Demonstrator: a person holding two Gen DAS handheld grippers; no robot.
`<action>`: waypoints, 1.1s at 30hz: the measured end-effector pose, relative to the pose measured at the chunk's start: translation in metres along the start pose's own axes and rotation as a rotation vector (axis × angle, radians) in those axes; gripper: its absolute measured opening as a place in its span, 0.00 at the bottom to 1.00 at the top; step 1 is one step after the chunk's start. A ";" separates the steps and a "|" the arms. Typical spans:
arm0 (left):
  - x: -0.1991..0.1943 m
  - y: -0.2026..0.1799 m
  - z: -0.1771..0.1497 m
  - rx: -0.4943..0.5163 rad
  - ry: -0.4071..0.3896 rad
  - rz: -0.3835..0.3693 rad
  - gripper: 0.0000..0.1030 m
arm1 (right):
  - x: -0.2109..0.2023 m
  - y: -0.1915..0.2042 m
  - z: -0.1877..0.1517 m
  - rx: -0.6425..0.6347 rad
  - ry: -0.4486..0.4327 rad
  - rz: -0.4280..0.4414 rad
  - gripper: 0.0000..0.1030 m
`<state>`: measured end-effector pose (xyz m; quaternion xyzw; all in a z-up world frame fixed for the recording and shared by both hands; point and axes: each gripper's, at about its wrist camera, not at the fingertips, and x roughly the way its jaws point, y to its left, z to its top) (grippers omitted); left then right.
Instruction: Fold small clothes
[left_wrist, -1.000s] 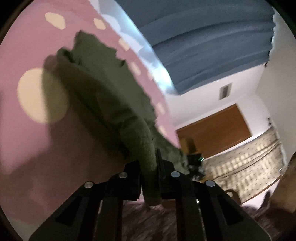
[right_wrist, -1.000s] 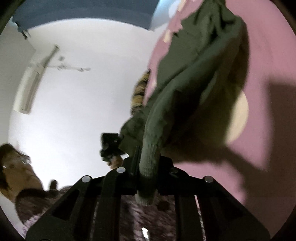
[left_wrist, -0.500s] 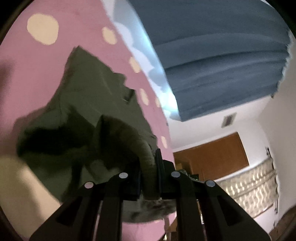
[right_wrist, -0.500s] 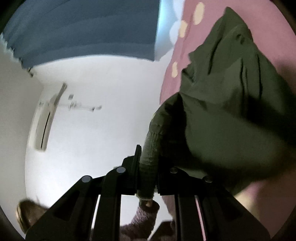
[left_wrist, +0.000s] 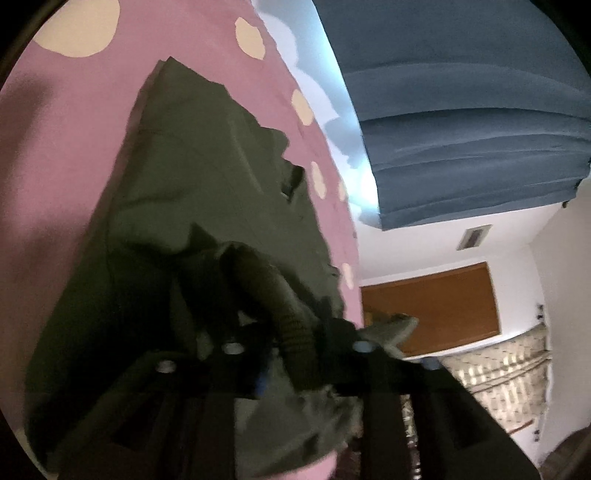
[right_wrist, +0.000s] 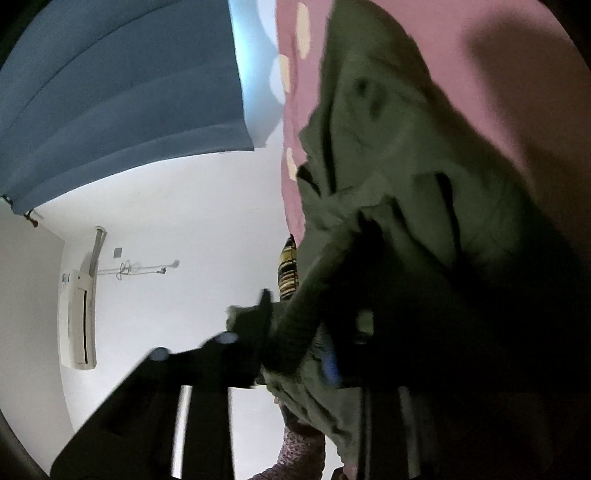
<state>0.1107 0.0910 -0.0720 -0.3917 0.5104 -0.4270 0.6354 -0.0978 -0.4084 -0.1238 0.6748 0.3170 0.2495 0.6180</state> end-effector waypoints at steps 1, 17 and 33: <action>-0.007 -0.002 0.000 -0.003 -0.014 -0.029 0.51 | -0.004 0.003 0.001 -0.012 -0.013 0.009 0.48; -0.018 -0.081 -0.051 0.938 -0.004 0.539 0.63 | 0.004 0.109 -0.043 -1.000 0.083 -0.636 0.69; 0.046 -0.085 -0.054 1.211 0.086 0.694 0.36 | 0.054 0.108 -0.024 -1.116 0.232 -0.631 0.33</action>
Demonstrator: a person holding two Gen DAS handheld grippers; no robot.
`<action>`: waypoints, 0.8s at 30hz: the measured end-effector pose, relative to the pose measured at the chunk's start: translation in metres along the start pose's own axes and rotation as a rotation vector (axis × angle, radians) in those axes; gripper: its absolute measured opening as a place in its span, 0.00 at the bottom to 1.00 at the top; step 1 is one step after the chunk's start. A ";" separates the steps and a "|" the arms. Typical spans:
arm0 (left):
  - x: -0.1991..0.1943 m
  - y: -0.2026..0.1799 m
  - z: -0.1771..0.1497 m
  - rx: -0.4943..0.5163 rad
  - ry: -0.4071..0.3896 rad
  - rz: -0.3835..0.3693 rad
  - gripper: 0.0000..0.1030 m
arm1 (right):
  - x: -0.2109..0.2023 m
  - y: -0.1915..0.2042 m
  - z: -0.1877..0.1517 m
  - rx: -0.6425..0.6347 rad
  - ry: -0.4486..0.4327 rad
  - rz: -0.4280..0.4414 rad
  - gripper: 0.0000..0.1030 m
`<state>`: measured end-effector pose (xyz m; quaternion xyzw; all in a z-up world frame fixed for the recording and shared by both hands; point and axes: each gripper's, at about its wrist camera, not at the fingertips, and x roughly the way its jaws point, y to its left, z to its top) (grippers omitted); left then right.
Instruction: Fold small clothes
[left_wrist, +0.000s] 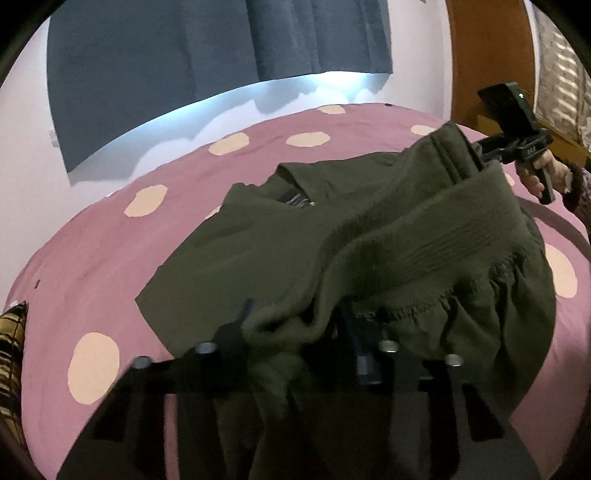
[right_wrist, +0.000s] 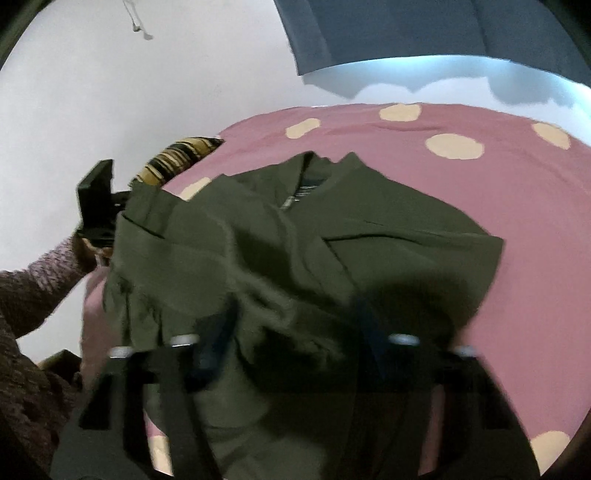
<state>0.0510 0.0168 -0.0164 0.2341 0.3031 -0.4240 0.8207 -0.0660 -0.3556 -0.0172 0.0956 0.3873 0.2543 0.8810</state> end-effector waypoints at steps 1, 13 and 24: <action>0.001 0.002 0.001 -0.012 0.000 0.003 0.32 | 0.002 -0.001 0.000 0.016 -0.004 0.001 0.21; -0.013 0.042 0.031 -0.249 -0.075 -0.021 0.15 | -0.024 -0.018 0.041 0.215 -0.183 0.053 0.09; 0.099 0.120 0.039 -0.438 0.138 0.029 0.11 | 0.053 -0.108 0.078 0.420 -0.090 -0.117 0.09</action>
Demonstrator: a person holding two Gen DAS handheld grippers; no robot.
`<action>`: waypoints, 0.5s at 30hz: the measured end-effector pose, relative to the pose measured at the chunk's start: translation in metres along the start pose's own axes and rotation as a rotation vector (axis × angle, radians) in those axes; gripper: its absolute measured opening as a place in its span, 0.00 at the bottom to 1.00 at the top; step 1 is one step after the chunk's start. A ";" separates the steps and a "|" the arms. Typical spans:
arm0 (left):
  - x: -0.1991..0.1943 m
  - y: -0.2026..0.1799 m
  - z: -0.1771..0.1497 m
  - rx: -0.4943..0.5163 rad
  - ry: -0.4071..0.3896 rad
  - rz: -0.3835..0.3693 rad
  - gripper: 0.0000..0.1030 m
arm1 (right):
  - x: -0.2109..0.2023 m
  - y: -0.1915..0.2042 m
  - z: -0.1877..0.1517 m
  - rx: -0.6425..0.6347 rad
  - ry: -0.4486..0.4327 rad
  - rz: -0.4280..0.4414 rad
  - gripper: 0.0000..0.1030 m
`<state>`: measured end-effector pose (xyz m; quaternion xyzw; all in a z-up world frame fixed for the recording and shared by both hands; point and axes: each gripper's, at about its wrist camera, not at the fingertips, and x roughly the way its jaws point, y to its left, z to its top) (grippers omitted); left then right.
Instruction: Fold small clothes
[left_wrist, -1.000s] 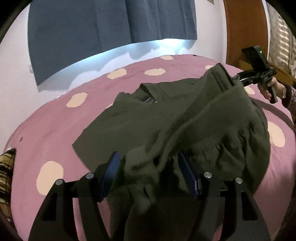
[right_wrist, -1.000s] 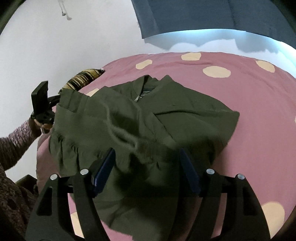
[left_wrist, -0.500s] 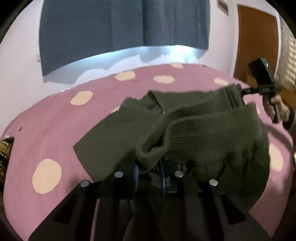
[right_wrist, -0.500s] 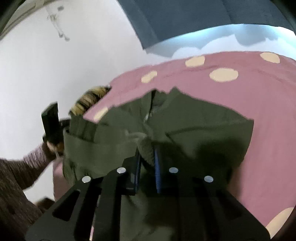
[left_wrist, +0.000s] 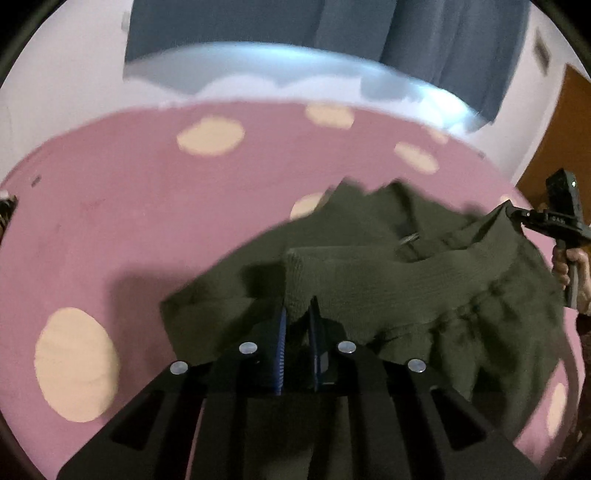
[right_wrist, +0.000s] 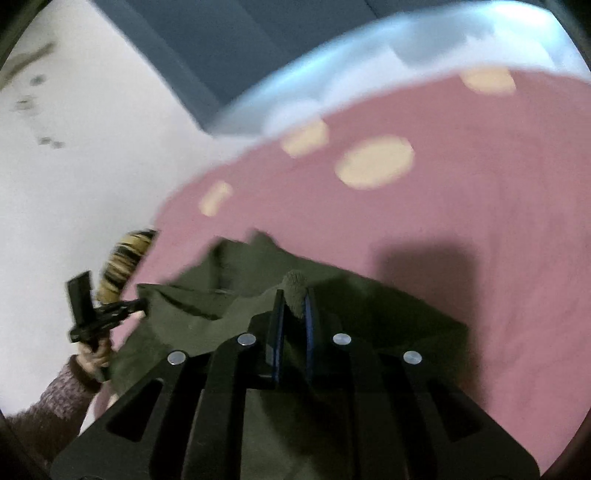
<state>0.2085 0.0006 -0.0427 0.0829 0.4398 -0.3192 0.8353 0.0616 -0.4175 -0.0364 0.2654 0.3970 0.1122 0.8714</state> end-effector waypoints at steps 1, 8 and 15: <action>0.004 0.002 0.000 -0.009 0.009 -0.005 0.11 | 0.010 -0.006 -0.002 0.015 0.028 -0.011 0.09; 0.000 0.021 0.004 -0.112 0.011 -0.189 0.41 | 0.023 -0.033 -0.006 0.154 0.106 0.131 0.43; 0.021 0.007 0.012 -0.084 0.037 -0.069 0.16 | 0.028 -0.016 -0.008 0.050 0.131 0.081 0.20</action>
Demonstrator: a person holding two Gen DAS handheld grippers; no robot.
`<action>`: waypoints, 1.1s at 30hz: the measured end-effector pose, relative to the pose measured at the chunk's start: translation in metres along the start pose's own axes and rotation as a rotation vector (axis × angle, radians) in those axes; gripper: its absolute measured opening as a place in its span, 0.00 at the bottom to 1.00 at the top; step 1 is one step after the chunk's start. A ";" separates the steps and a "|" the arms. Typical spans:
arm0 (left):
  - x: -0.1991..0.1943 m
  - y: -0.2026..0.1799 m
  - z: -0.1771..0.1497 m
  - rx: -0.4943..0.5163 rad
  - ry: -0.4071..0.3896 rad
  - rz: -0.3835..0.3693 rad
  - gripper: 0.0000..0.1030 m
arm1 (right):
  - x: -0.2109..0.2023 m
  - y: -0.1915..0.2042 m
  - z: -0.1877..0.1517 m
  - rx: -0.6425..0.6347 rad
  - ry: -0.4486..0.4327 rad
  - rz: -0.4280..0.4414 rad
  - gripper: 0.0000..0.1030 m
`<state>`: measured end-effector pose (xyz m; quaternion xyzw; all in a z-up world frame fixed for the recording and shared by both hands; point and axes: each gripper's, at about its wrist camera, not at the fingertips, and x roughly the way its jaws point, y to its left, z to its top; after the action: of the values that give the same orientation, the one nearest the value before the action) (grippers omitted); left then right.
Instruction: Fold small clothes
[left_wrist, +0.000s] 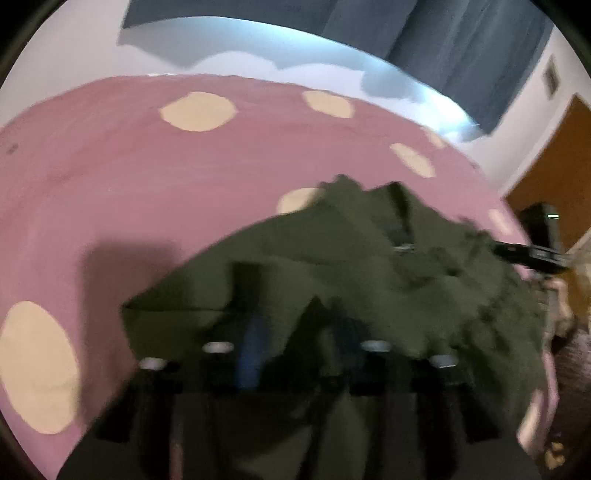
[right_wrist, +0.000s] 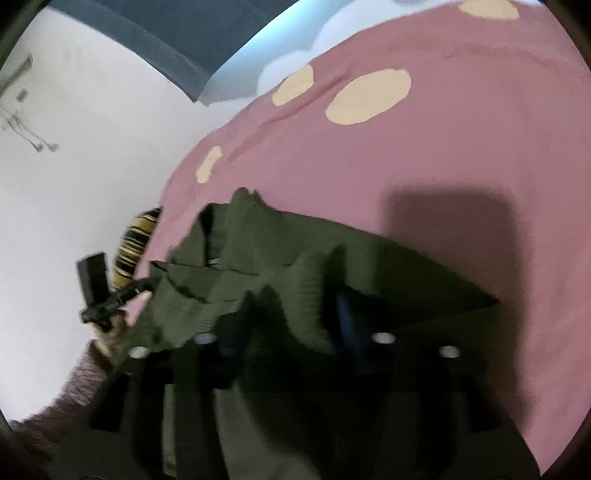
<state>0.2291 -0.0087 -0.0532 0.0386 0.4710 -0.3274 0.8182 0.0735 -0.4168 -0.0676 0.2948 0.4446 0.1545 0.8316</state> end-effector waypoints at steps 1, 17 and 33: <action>0.001 0.001 0.001 -0.009 0.006 0.006 0.14 | -0.001 0.002 0.000 -0.010 -0.005 -0.018 0.14; 0.002 0.010 0.036 -0.025 -0.101 0.208 0.11 | -0.005 0.012 0.033 -0.005 -0.155 -0.073 0.11; 0.037 0.019 0.026 -0.047 -0.046 0.278 0.12 | 0.028 -0.036 0.028 0.156 -0.077 -0.038 0.10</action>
<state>0.2718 -0.0222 -0.0730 0.0768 0.4499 -0.2006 0.8669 0.1118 -0.4407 -0.0963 0.3560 0.4284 0.0923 0.8254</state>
